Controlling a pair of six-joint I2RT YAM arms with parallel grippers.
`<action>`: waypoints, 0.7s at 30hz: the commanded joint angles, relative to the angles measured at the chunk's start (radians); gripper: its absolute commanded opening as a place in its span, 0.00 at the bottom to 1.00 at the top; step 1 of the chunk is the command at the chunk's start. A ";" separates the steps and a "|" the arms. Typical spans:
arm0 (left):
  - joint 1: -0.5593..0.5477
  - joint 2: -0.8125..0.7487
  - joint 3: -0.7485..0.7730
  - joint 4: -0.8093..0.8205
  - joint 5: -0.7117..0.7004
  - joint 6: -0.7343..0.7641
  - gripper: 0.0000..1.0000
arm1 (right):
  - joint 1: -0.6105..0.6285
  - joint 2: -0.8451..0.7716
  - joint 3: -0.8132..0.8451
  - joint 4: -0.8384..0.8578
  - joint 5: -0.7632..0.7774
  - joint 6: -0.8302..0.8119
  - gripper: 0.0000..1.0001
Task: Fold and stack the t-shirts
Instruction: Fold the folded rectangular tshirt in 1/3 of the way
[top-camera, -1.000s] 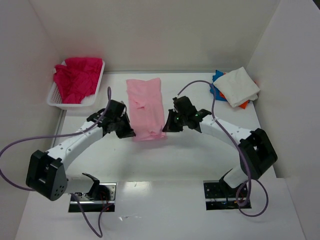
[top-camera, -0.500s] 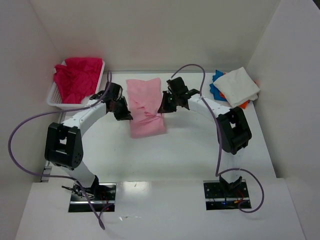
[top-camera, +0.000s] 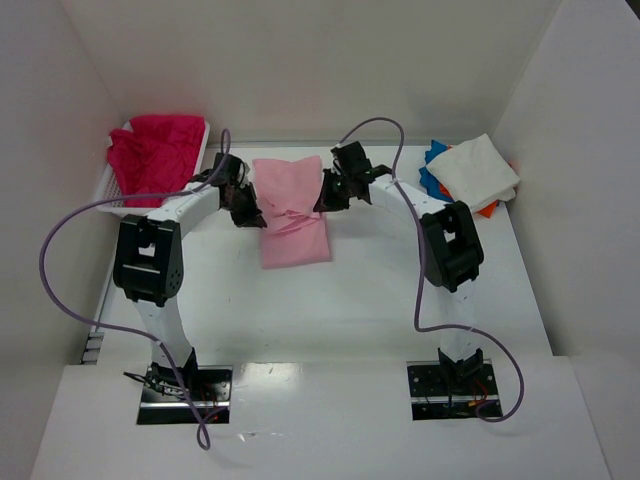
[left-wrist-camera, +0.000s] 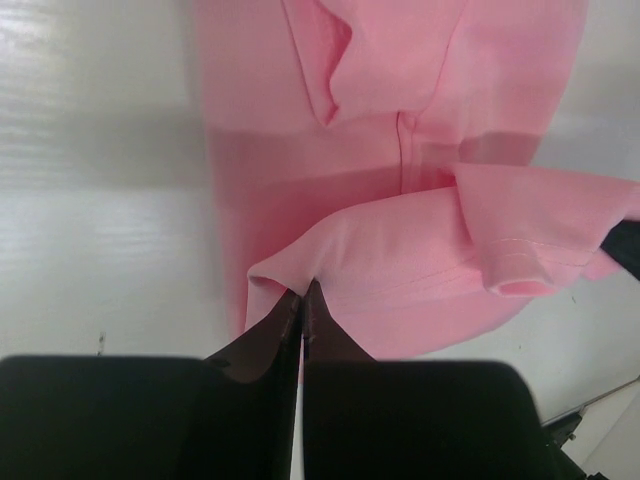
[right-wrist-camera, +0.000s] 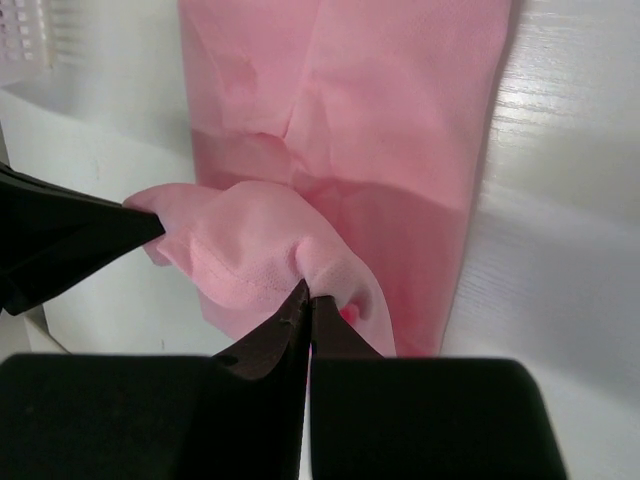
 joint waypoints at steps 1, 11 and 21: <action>0.017 0.052 0.080 0.033 0.023 0.029 0.00 | -0.016 0.032 0.068 0.003 -0.011 -0.020 0.00; 0.060 0.153 0.148 0.056 0.023 0.029 0.06 | -0.055 0.115 0.101 0.021 -0.020 -0.020 0.10; 0.063 0.051 0.162 0.090 0.052 0.083 0.75 | -0.088 0.043 0.144 0.021 -0.011 -0.038 0.49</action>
